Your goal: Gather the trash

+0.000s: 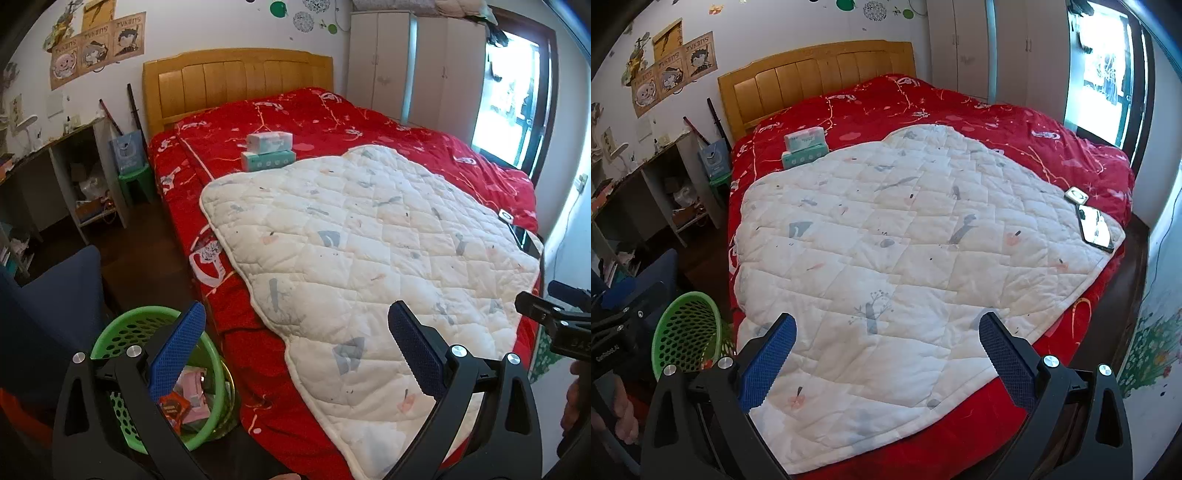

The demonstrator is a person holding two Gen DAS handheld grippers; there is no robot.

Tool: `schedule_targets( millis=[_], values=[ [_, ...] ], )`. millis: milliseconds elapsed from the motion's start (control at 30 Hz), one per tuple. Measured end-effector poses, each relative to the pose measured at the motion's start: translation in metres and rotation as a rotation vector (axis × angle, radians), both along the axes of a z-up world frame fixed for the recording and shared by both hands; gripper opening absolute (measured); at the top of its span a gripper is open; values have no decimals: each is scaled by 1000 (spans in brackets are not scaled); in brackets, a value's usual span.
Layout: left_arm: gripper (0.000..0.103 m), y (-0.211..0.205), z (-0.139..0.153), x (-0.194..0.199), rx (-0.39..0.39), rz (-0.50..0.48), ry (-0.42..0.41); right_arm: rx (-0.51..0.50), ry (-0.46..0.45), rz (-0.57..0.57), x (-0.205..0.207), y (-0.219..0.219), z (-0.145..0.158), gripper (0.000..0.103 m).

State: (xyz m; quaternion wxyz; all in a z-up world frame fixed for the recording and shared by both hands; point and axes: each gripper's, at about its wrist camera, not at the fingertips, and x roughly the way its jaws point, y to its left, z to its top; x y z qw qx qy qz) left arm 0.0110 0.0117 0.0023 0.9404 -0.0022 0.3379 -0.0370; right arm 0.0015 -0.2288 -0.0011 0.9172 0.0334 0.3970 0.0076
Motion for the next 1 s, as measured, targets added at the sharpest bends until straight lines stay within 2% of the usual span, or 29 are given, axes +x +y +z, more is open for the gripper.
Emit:
schedule_targets(
  millis=[1000],
  values=[
    [98,-9,6,-6,27,-2,-41,-15,-25,-16,-2,-4,5,96]
  ],
)
